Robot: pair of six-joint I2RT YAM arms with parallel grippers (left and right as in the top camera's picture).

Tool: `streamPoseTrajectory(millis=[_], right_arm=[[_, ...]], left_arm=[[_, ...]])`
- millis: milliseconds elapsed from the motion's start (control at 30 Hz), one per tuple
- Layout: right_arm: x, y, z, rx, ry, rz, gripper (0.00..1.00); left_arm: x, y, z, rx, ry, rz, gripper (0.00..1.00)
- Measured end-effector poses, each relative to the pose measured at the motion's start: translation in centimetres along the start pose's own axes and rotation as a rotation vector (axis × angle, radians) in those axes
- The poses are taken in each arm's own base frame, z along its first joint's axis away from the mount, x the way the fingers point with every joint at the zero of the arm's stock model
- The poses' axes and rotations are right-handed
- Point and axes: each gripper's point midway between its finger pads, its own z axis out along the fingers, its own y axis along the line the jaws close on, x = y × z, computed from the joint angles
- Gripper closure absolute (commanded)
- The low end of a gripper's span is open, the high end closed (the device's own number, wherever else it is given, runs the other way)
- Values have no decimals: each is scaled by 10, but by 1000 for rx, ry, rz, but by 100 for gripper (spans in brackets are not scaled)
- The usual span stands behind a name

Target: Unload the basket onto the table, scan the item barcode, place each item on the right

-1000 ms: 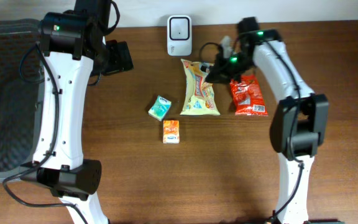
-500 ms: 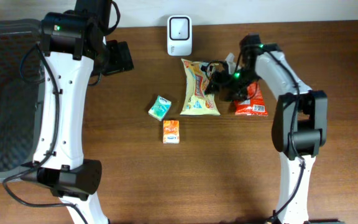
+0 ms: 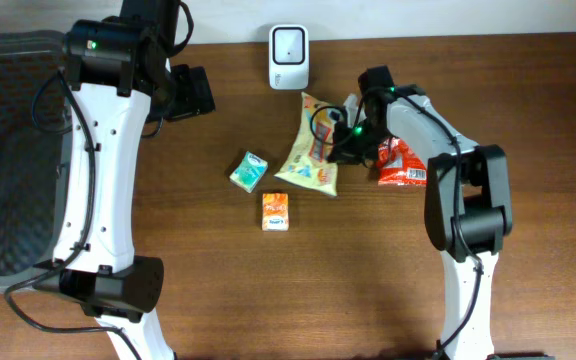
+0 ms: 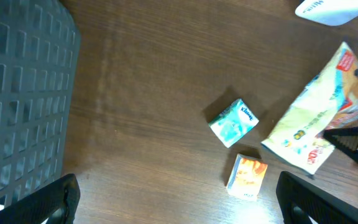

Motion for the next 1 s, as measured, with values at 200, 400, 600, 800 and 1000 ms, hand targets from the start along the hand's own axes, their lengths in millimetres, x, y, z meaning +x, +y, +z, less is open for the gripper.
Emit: streamPoseTrajectory(millis=[200,400,600,800,1000], right_arm=[[-8,-14,-112,552,-275,-85,96],[6,24,-93,787,-340,-211,96],[34,43,-1,795,-248,-267,96],[38,43,-33,885,-226,-251,70],[12,40,-48,622,-155,-179,7]], left_arm=[[0,0,0,0,0,0,1],[0,0,0,0,0,0,1],[0,0,0,0,0,0,1],[0,0,0,0,-1,0,1],[0,0,0,0,0,0,1]])
